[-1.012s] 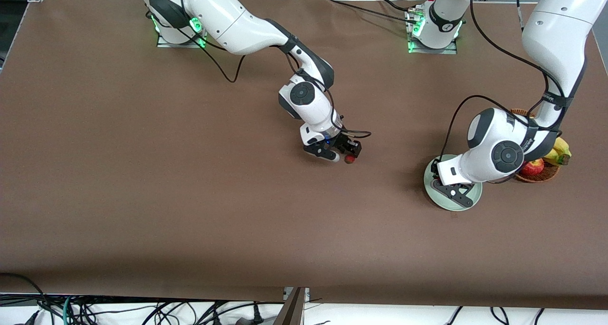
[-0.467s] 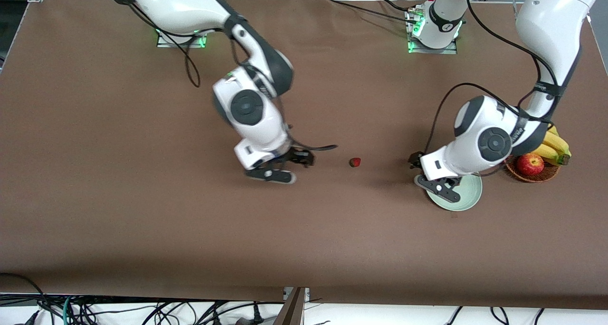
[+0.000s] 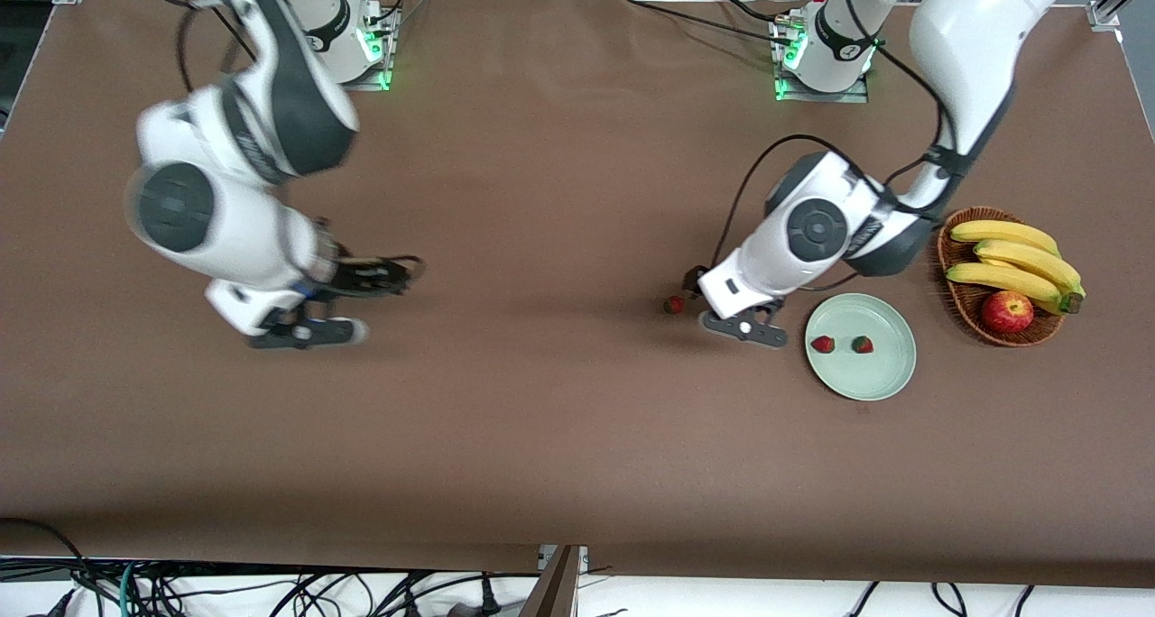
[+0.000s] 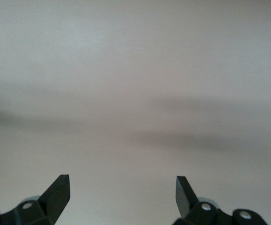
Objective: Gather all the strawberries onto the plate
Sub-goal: 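Grasp the third strawberry with the left gripper while the right gripper returns to rest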
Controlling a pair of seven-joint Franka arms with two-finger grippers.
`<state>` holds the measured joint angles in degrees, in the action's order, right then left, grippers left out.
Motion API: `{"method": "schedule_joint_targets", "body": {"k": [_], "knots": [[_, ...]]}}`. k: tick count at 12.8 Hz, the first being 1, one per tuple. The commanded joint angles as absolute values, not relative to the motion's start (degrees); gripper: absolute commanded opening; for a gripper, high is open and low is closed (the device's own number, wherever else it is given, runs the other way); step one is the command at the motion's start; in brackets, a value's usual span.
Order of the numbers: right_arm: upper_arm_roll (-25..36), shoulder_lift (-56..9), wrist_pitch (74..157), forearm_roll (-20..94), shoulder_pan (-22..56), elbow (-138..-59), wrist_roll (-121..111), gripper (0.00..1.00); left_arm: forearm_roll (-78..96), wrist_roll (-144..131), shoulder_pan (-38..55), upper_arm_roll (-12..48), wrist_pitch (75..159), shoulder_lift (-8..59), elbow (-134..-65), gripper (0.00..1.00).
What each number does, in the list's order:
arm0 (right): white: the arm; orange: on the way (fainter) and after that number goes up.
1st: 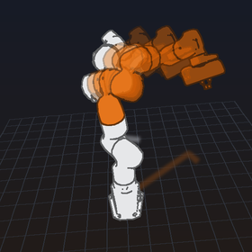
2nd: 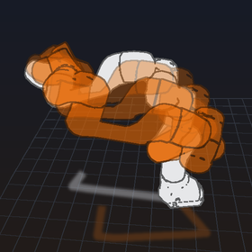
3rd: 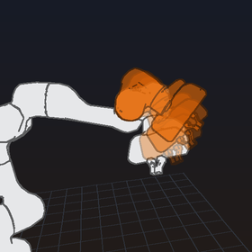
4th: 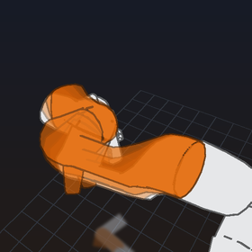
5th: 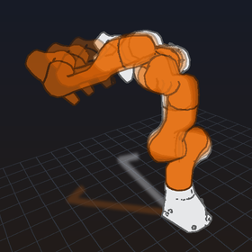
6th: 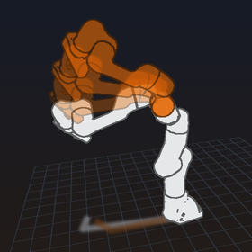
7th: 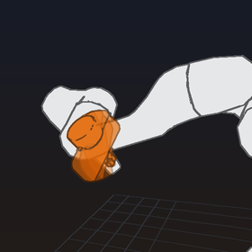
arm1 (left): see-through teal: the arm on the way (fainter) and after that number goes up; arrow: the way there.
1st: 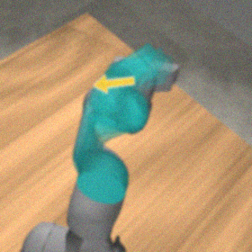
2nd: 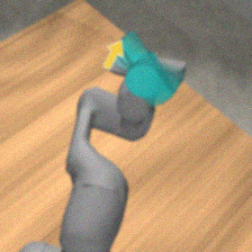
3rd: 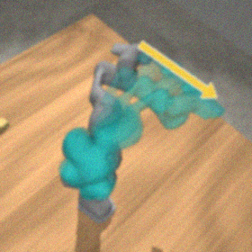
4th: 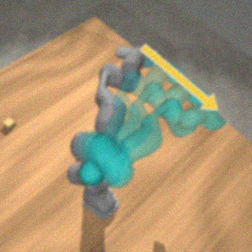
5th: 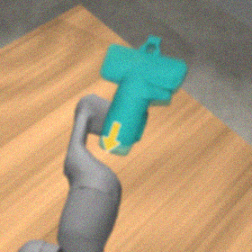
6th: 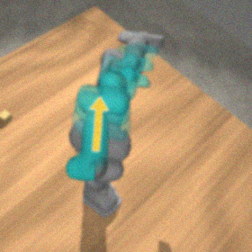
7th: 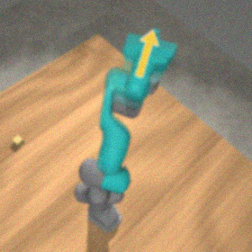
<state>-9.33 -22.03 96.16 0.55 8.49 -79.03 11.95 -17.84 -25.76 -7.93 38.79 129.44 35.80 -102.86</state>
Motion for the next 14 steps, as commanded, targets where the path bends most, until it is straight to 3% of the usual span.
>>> {"method": "schedule_joint_targets", "body": {"k": [1, 4, 5, 6, 9, 11, 14], "knots": [[-8.97, -9.70, 94.84, -0.09, 4.49, -89.71, 8.26, 1.00, -25.79, -32.58, -1.96, 35.00, 133.32, 40.51, -102.31, 1.00], [-5.55, -4.15, 87.13, 0.35, 3.52, -90.09, 8.35, 1.00, -29.62, -37.00, 0.70, 32.96, 136.05, 42.80, -102.30, 1.00], [-2.49, -2.39, 85.01, 0.79, 3.52, -89.91, 8.26, 1.00, -29.62, -36.65, 0.70, 32.96, 136.14, 43.15, -102.30, 0.83], [0.50, -1.50, 84.64, 1.14, 3.52, -89.74, 8.17, 1.00, -29.62, -36.30, 0.62, 32.96, 136.23, 43.42, -102.22, 0.55], [1.76, -0.97, 84.47, 0.44, 3.52, -87.63, 7.47, 1.00, -29.62, -36.21, -0.44, 33.05, 136.23, 43.07, -102.13, 0.00], [1.67, -0.18, 82.55, 0.00, 3.52, -87.54, 7.29, 1.00, -29.62, -35.51, -1.66, 33.05, 135.36, 41.50, -102.22, 0.00], [1.67, -0.35, 78.49, -0.09, 3.43, -86.05, 7.30, 1.00, -28.57, -29.91, -6.05, 34.80, 125.54, 35.79, -101.78, 0.00]]}}
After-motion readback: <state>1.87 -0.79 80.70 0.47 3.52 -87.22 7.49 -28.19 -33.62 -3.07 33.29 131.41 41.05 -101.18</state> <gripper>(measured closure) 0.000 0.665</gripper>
